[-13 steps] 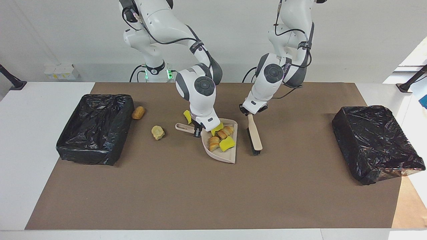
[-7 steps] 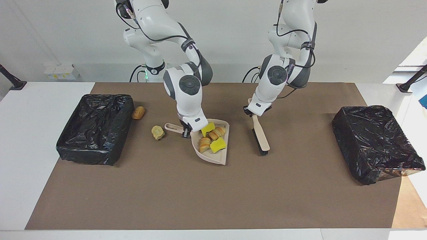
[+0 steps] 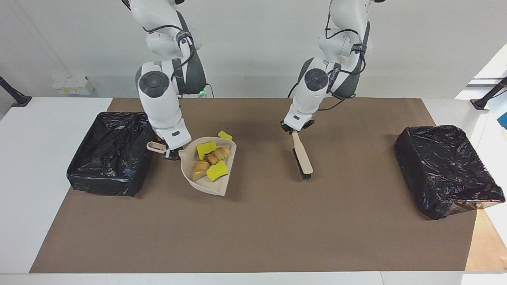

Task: Sweep and dump trash in bin
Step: 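Carry the loaded dustpan over the nearby black bag with the right gripper, then tip the dustpan to dump pieces into the bag while the left gripper releases the brush, then bring the empty dustpan back toward the table center with the right gripper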

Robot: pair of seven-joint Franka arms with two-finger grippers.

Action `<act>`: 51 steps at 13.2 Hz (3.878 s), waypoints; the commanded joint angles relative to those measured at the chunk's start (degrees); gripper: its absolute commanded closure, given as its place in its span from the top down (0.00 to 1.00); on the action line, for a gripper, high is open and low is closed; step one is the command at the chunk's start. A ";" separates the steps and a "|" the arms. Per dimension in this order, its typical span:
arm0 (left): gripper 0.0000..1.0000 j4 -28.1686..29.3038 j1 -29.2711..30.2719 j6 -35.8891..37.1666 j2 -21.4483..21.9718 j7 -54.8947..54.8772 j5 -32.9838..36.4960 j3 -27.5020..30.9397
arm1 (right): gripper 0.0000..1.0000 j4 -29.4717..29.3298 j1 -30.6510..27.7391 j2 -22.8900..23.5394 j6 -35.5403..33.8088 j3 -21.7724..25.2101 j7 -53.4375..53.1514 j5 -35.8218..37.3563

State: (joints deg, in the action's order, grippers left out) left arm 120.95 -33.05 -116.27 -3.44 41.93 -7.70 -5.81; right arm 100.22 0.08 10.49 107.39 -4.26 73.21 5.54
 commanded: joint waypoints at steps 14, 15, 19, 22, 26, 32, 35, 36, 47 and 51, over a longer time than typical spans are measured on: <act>1.00 11.25 -1.86 -7.48 9.15 10.19 0.93 1.15 | 0.00 6.04 -22.58 -8.91 -1.13 -0.05 21.80 17.02; 1.00 10.63 -0.46 -7.48 9.15 10.19 0.93 1.32 | 0.00 6.04 -22.58 -8.91 -1.13 -0.05 21.45 19.75; 1.00 1.95 6.92 -4.50 5.29 4.86 1.19 1.41 | 0.00 6.13 -21.71 -8.99 -1.56 -0.05 20.84 25.73; 1.00 -2.47 14.13 -2.47 3.09 -9.98 1.28 1.50 | 0.00 6.75 -20.73 -9.35 -2.36 -0.14 16.97 32.59; 1.00 -6.77 23.09 -1.50 2.20 -29.76 1.37 1.50 | 0.00 6.75 -18.71 -9.43 -2.36 -0.14 16.88 39.97; 1.00 -20.11 29.35 19.02 3.09 -45.51 5.14 1.59 | 0.00 7.54 -14.94 -10.40 -6.12 -0.14 13.82 47.10; 1.00 -25.93 30.05 28.89 3.87 -49.22 7.26 1.77 | 0.00 6.05 -14.14 -10.31 -9.21 -0.22 9.06 49.04; 1.00 -25.24 30.06 29.08 4.66 -48.88 7.17 1.59 | 0.00 5.52 -14.05 -10.31 -9.21 -0.31 9.23 49.04; 1.00 -25.50 30.23 28.03 4.67 -40.26 7.17 1.59 | 0.00 0.68 -13.89 -9.08 -7.46 -5.94 -7.17 23.84; 1.00 -25.50 30.32 28.03 4.67 -40.26 7.17 1.59 | 0.00 0.51 -5.19 -7.86 -7.11 -6.99 -33.40 12.88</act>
State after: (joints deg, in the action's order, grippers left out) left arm 95.99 -3.45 -88.15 1.20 1.03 -1.36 -3.61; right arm 101.84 -7.29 1.77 100.26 -11.00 49.88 23.95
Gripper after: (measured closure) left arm 0.000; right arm 0.674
